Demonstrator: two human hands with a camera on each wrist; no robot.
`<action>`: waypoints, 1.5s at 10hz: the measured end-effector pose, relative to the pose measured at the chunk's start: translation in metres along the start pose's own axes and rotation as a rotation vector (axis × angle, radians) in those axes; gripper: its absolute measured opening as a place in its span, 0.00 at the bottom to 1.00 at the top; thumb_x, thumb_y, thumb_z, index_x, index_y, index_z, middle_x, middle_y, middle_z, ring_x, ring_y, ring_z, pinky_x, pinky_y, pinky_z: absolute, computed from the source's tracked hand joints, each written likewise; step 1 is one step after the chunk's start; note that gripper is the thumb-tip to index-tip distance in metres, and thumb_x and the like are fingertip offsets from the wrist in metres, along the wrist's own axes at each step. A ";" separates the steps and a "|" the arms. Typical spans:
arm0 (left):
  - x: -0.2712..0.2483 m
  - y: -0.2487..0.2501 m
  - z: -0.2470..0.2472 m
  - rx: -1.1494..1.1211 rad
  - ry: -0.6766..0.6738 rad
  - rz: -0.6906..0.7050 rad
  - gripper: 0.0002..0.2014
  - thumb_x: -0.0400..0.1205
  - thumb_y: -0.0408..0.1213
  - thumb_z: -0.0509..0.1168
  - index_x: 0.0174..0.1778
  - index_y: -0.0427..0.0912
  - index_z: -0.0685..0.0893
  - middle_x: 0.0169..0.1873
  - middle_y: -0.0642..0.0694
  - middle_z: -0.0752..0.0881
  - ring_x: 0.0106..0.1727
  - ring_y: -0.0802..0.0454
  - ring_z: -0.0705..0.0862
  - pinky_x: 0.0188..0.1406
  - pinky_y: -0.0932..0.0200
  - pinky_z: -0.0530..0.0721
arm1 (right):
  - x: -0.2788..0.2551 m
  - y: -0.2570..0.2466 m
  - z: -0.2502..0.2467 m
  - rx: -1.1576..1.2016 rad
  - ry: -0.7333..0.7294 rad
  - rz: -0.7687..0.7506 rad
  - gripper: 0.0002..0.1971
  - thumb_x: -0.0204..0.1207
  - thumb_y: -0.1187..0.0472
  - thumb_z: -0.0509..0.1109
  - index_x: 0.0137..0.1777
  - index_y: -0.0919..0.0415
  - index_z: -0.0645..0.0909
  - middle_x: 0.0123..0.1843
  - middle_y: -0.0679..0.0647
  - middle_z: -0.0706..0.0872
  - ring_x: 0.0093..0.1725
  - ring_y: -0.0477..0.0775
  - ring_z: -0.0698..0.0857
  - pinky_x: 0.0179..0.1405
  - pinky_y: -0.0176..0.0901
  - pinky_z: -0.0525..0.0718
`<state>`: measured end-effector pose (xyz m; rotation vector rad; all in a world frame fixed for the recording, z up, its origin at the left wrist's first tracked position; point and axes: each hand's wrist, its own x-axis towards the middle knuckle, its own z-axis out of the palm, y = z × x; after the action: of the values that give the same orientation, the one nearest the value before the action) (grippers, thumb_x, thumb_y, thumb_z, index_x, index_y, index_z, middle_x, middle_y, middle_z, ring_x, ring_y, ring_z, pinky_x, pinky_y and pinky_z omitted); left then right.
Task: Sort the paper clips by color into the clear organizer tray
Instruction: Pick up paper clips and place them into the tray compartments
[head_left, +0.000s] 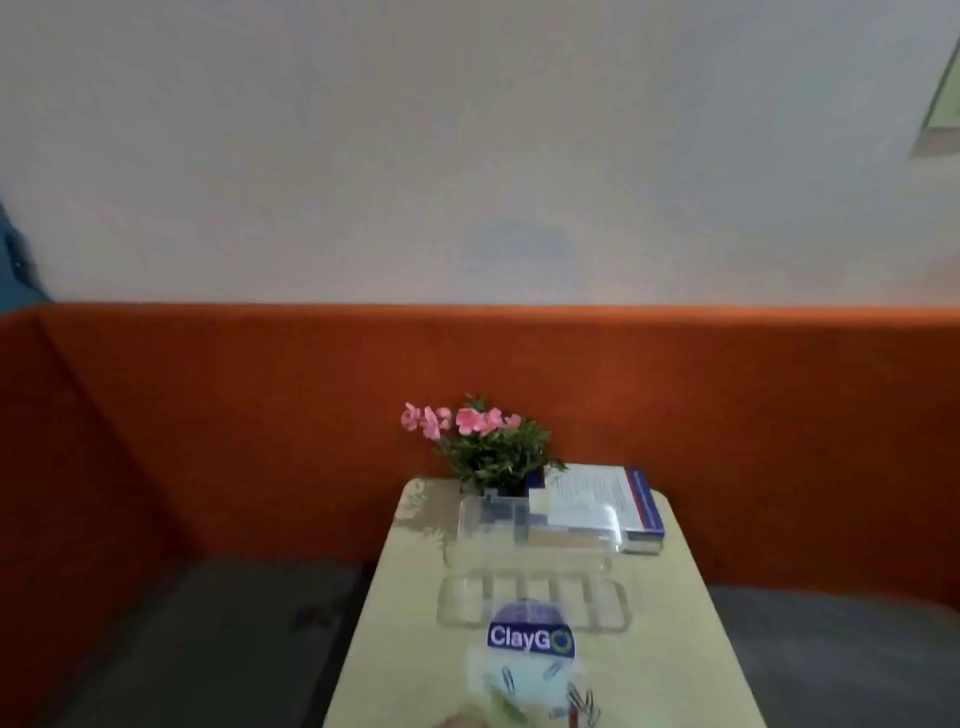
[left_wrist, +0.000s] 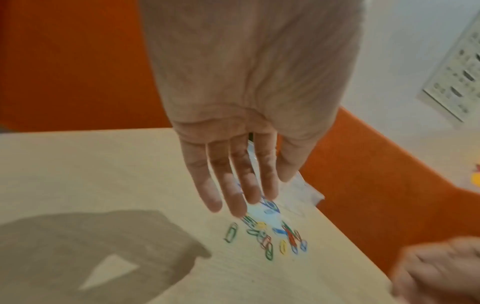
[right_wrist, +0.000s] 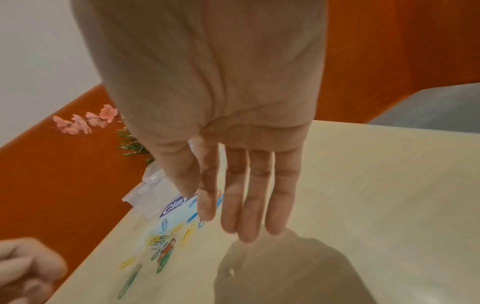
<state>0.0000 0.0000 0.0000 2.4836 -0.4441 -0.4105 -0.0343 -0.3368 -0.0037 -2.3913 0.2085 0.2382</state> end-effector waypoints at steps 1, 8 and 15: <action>0.008 0.044 -0.034 -0.025 -0.053 -0.118 0.14 0.81 0.41 0.61 0.59 0.44 0.84 0.57 0.45 0.84 0.59 0.50 0.84 0.57 0.64 0.77 | -0.012 -0.072 0.000 -0.005 -0.138 0.179 0.23 0.73 0.58 0.69 0.18 0.36 0.76 0.28 0.42 0.82 0.41 0.44 0.83 0.37 0.21 0.75; 0.055 0.039 -0.035 0.163 0.114 -0.117 0.16 0.85 0.33 0.56 0.68 0.45 0.79 0.66 0.46 0.79 0.69 0.46 0.74 0.71 0.52 0.74 | 0.019 -0.098 0.008 -0.392 -0.249 -0.134 0.17 0.78 0.56 0.63 0.66 0.55 0.80 0.66 0.56 0.78 0.65 0.60 0.76 0.65 0.47 0.76; 0.093 0.075 -0.034 0.553 -0.093 -0.129 0.15 0.83 0.30 0.62 0.66 0.39 0.80 0.65 0.40 0.80 0.67 0.41 0.79 0.64 0.49 0.80 | 0.075 -0.128 0.043 -0.649 -0.233 -0.298 0.14 0.78 0.65 0.61 0.63 0.64 0.75 0.68 0.61 0.75 0.68 0.61 0.74 0.61 0.51 0.77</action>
<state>0.0800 -0.0789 0.0529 3.0500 -0.4861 -0.5108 0.0608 -0.2202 0.0309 -2.9522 -0.3908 0.4984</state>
